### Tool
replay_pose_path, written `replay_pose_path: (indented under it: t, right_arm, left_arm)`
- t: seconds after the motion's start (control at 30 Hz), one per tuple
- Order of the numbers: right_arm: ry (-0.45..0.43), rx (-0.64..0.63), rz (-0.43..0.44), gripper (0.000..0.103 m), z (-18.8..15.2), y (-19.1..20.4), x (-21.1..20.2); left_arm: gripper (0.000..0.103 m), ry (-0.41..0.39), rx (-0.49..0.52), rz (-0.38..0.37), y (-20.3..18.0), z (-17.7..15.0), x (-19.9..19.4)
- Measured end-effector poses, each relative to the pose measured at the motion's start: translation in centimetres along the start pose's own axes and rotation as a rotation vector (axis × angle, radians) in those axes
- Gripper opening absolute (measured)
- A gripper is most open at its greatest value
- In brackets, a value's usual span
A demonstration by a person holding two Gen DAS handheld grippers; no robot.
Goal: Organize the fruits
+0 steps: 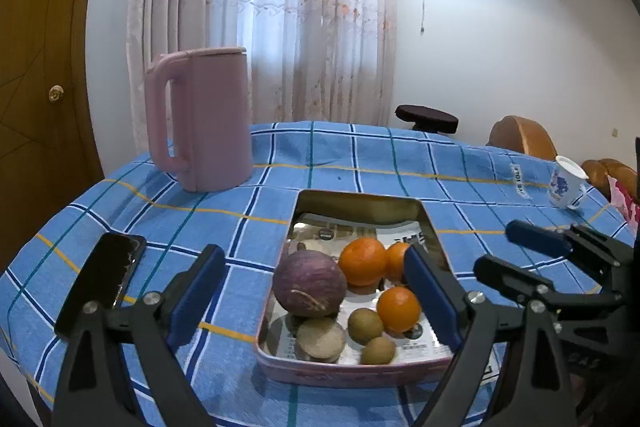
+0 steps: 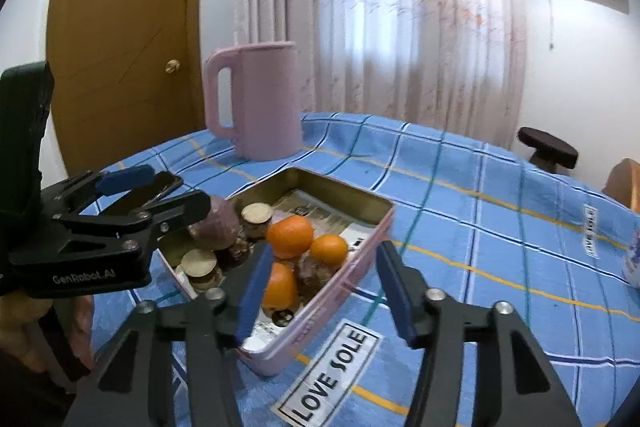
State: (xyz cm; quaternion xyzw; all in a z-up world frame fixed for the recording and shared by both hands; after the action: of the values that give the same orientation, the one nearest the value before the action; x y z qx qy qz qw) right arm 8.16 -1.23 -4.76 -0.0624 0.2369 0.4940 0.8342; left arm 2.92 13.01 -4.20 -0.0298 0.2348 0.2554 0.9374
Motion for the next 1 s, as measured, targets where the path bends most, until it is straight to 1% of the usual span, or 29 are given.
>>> replay_pose_path:
  t: [0.13, 0.23, 0.33, 0.8, 0.9, 0.93, 1.0]
  right_arm:
    - [-0.030, 0.024, -0.024, 0.060, 0.0, -0.2, -1.5]
    - [-0.048, 0.042, -0.044, 0.062, 0.0, -0.4, -2.5]
    - [-0.069, 0.058, -0.060, 0.071, 0.0, -0.6, -3.4]
    - [-0.091, 0.060, -0.080, 0.074, 0.2, -0.4, -4.7]
    - [-0.103, 0.071, -0.084, 0.077, 0.1, -0.6, -5.2]
    - [-0.107, 0.074, -0.088, 0.080, 0.1, -0.6, -5.3]
    - [-0.114, 0.078, -0.091, 0.080, 0.1, -0.7, -5.5]
  left_arm:
    - [0.098, -0.011, 0.004, -0.012, -0.4, 0.0, -0.6]
    - [0.098, -0.021, 0.019, -0.023, -1.0, 0.1, -1.3]
    - [0.100, -0.028, 0.034, -0.029, -1.3, 0.2, -1.8]
    - [0.103, -0.039, 0.045, -0.030, -1.8, 0.5, -2.7]
    - [0.103, -0.043, 0.052, -0.029, -1.9, 0.5, -2.8]
    - [0.103, -0.044, 0.054, -0.029, -1.9, 0.5, -2.9]
    - [0.103, -0.045, 0.057, -0.026, -1.9, 0.5, -2.9]
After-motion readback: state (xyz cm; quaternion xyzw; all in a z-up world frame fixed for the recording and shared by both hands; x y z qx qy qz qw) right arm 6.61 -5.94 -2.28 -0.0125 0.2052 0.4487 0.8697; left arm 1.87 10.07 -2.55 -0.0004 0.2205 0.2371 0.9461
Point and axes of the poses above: each gripper's, at about its wrist camera, not at the fingertips, and x roughly the way its jaws point, y to its left, z to its top, the point moved 4 cm from there along x, roughly the way its jaws point, and after that the axes turned 14 degrees about z, right-handed, at the moved point
